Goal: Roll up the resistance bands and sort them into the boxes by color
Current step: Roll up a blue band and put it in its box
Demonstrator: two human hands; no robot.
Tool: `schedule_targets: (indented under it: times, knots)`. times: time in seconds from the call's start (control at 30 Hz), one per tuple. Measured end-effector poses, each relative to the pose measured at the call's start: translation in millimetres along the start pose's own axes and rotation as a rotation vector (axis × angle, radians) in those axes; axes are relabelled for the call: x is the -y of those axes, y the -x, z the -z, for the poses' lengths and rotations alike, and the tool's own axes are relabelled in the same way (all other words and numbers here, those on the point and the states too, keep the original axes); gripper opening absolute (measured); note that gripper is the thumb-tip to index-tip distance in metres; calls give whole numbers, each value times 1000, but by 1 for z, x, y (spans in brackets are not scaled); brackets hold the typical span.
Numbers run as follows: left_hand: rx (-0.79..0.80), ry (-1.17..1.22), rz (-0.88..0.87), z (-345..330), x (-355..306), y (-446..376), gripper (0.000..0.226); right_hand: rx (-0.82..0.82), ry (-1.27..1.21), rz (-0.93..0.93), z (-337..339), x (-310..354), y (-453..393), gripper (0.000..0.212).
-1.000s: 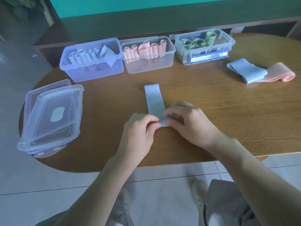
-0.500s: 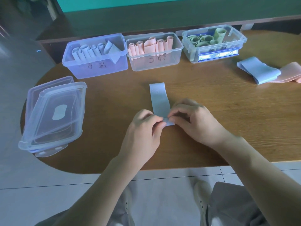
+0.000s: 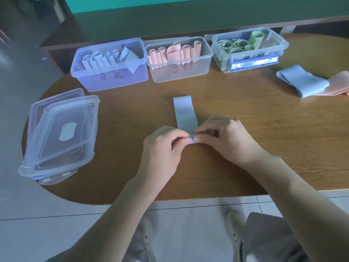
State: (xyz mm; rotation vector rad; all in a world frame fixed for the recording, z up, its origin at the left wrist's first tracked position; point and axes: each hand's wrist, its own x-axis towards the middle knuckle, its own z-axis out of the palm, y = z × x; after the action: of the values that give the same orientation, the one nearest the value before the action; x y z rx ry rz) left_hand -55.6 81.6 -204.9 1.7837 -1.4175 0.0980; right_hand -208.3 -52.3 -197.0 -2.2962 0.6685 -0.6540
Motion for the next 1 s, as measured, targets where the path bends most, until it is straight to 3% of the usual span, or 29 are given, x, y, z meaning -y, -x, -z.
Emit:
schedule_targets:
  times: [0.27, 0.4, 0.6, 1.0]
  knots:
    - [123, 58, 77, 7, 5, -7, 18, -93, 66, 149, -7, -2, 4, 12]
    - [120, 24, 80, 5, 12, -13, 18, -61, 72, 117, -6, -2, 3, 25]
    - [60, 70, 177, 6, 6, -11, 23, -100, 118, 71, -10, -1, -1, 23]
    - [75, -8, 76, 3, 11, -15, 15, -144, 165, 82, -12, 0, 0, 20]
